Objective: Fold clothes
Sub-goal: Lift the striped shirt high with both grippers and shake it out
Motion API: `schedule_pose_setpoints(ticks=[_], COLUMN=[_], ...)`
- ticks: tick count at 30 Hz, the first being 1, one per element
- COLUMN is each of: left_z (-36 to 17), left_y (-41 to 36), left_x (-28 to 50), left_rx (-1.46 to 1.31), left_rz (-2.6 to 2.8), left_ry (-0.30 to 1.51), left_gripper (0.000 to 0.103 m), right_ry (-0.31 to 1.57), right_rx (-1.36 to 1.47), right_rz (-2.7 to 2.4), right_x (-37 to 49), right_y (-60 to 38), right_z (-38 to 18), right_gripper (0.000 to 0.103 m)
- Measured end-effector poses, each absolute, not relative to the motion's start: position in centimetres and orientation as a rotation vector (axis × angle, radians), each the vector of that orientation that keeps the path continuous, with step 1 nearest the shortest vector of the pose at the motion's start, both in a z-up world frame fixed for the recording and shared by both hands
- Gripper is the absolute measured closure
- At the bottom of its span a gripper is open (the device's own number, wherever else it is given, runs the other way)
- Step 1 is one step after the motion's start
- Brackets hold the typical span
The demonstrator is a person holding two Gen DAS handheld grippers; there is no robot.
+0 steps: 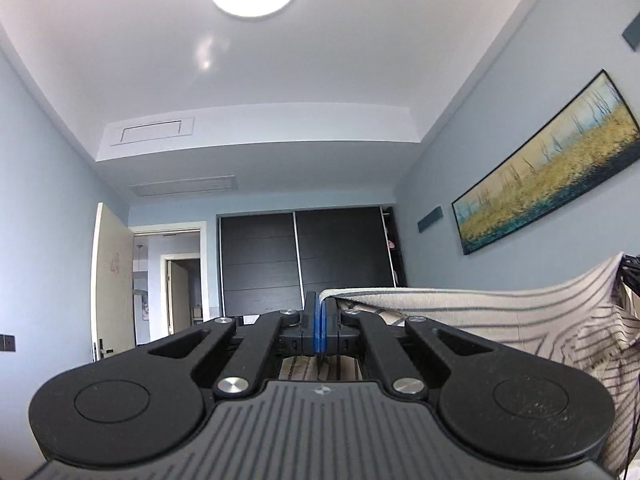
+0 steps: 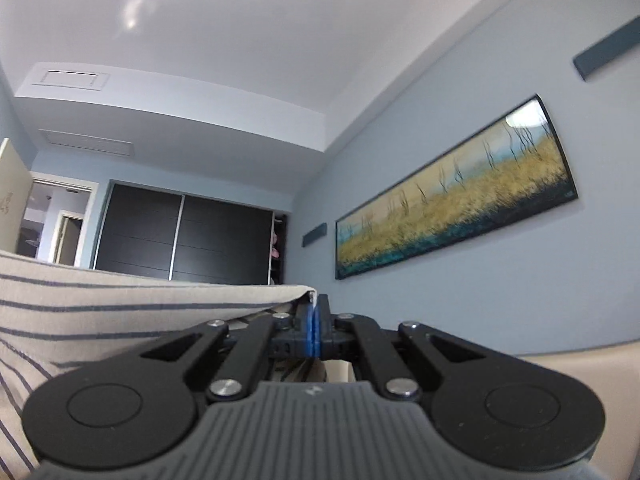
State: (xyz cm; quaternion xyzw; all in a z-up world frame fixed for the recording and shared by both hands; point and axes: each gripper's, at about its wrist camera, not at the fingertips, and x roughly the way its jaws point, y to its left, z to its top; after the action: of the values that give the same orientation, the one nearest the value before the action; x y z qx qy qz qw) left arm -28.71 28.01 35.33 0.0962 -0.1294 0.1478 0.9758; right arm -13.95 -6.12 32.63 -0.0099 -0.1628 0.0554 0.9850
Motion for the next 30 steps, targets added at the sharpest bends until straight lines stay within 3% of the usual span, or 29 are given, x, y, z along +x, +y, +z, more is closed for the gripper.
schedule_pose_setpoints(ticks=[15, 24, 30], left_z=[35.5, 36.5, 35.5], left_y=[27.2, 29.4, 32.3], left_x=[-35.8, -35.0, -29.8], left_rx=[0.178, 0.125, 0.090], left_rz=[0.293, 0.248, 0.275], left_ry=[-0.324, -0.318, -0.225], left_gripper=[0.103, 0.103, 0.103], right_ry=[-0.464, -0.536, -0.490], right_rx=[0.083, 0.129, 0.124], right_rz=[0.127, 0.137, 0.163], right_x=[-22.4, -23.8, -19.7], right_y=[-10.5, -11.9, -9.5], right_z=[32.4, 33.4, 33.7], right_gripper=[0.102, 0.101, 0.101])
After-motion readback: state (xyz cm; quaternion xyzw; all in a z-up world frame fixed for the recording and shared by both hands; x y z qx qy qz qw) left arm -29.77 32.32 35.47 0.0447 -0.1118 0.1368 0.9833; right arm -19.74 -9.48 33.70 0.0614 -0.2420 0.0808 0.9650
